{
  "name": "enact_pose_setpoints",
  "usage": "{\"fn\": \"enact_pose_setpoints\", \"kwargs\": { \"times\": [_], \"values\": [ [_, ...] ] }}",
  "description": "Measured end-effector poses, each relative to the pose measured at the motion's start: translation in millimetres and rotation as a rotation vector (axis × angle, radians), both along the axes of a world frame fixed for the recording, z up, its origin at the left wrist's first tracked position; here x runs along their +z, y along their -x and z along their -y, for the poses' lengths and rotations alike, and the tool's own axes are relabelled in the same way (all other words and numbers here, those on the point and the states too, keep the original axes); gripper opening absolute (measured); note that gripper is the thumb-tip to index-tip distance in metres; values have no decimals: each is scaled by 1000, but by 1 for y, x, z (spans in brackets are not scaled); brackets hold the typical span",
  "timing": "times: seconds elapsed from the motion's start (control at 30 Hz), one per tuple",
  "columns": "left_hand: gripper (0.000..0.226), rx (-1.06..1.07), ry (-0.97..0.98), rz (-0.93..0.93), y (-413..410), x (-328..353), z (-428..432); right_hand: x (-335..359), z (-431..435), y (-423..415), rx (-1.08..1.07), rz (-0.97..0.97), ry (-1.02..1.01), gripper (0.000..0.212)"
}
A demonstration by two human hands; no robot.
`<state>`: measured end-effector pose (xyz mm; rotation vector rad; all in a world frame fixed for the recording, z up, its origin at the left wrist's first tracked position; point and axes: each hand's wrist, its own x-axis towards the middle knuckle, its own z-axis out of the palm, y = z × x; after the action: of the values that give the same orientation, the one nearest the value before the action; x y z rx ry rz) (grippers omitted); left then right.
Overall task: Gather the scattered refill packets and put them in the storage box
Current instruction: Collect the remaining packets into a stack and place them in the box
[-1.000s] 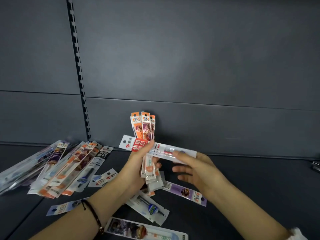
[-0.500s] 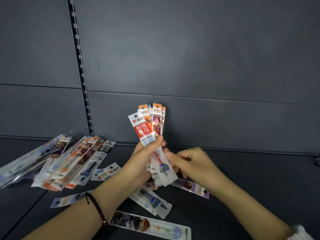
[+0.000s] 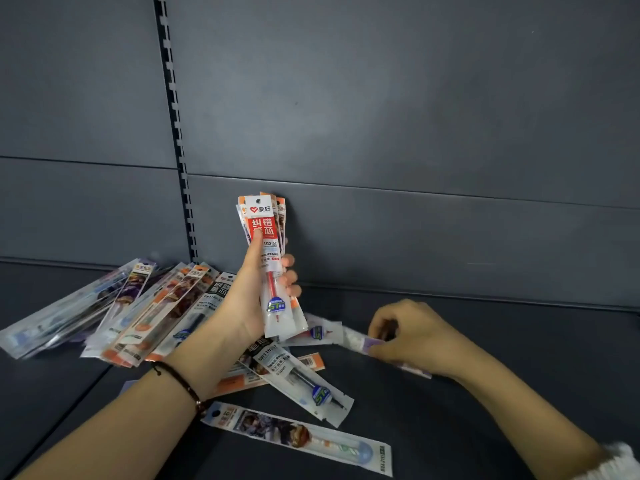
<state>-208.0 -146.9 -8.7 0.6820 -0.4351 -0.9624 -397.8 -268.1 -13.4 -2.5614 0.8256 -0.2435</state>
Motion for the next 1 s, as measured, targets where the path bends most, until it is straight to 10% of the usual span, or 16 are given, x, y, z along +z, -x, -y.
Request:
{"fn": "enact_pose_setpoints", "kwargs": {
  "times": [0.17,0.3,0.57,1.0],
  "values": [
    [33,92,-113,90,-2,-1,-2,3,7,3,-193,291,-100,9],
    [44,80,-180,188,7,-5,1,3,-3,-2,-203,633,-648,6],
    [53,-146,-409,336,28,-6,4,9,-20,-6,-65,808,-1011,22],
    [41,-566,-409,237,28,-3,-2,4,3,1,142,772,187,33]
  ]
}}
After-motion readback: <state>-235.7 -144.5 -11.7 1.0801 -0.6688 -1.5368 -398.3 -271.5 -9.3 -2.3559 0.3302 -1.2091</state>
